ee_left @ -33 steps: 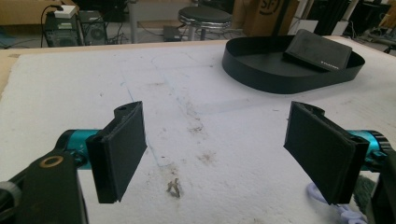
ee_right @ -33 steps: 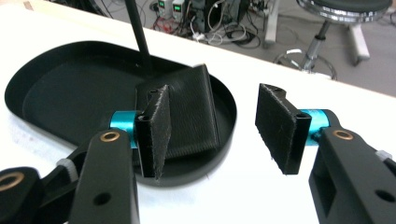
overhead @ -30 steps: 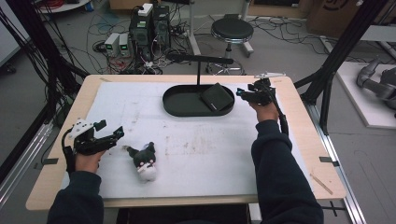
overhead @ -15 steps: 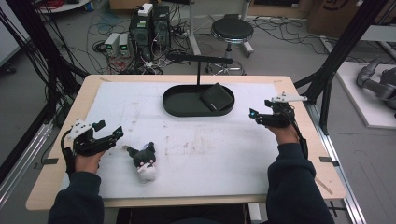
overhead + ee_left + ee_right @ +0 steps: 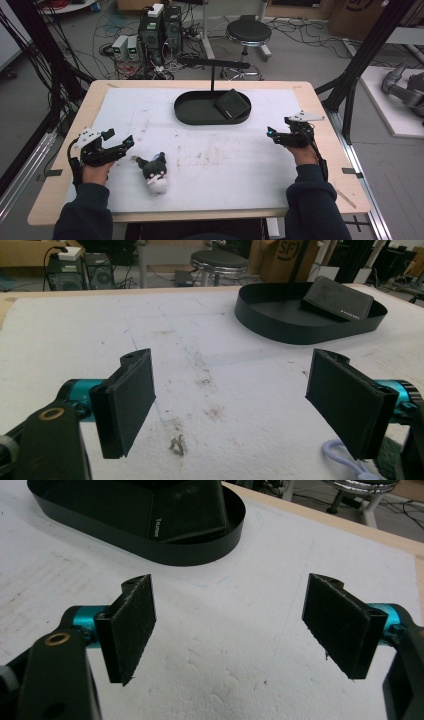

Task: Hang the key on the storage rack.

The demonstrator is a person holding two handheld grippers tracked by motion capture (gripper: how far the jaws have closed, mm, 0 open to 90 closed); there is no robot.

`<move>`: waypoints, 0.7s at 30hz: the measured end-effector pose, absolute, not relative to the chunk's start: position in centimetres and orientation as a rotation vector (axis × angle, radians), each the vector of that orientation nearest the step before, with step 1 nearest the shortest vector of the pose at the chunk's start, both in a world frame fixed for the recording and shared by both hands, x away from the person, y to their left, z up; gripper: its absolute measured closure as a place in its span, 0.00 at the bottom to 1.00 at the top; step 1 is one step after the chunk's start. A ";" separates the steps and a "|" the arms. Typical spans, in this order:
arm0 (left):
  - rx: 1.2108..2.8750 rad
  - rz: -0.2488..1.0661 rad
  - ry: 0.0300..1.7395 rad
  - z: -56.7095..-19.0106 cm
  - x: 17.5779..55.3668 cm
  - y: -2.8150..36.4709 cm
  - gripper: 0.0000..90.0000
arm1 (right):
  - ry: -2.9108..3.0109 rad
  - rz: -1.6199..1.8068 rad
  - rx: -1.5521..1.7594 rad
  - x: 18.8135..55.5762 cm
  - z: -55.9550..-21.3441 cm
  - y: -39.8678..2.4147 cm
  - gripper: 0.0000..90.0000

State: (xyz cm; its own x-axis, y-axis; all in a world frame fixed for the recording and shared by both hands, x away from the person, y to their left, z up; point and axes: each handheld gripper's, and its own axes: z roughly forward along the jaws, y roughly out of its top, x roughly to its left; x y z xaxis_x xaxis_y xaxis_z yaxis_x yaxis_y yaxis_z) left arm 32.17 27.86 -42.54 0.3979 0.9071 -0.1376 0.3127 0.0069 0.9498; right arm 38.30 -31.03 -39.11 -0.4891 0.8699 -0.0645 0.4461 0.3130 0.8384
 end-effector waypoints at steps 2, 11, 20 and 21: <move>1.543 0.668 1.125 -42.5 32.2 27.8 0.21 | 2.063 1.081 1.163 38.2 -39.2 -31.0 0.24; 1.549 0.651 1.117 -42.2 31.9 27.5 0.22 | 2.075 1.074 1.169 38.2 -39.5 -30.7 0.24; 1.651 0.551 1.089 -40.7 30.7 23.8 0.22 | 2.097 1.084 1.143 38.0 -39.5 -30.3 0.24; 1.668 0.536 1.079 -40.7 30.5 23.4 0.22 | 2.099 1.088 1.140 37.9 -39.5 -30.3 0.24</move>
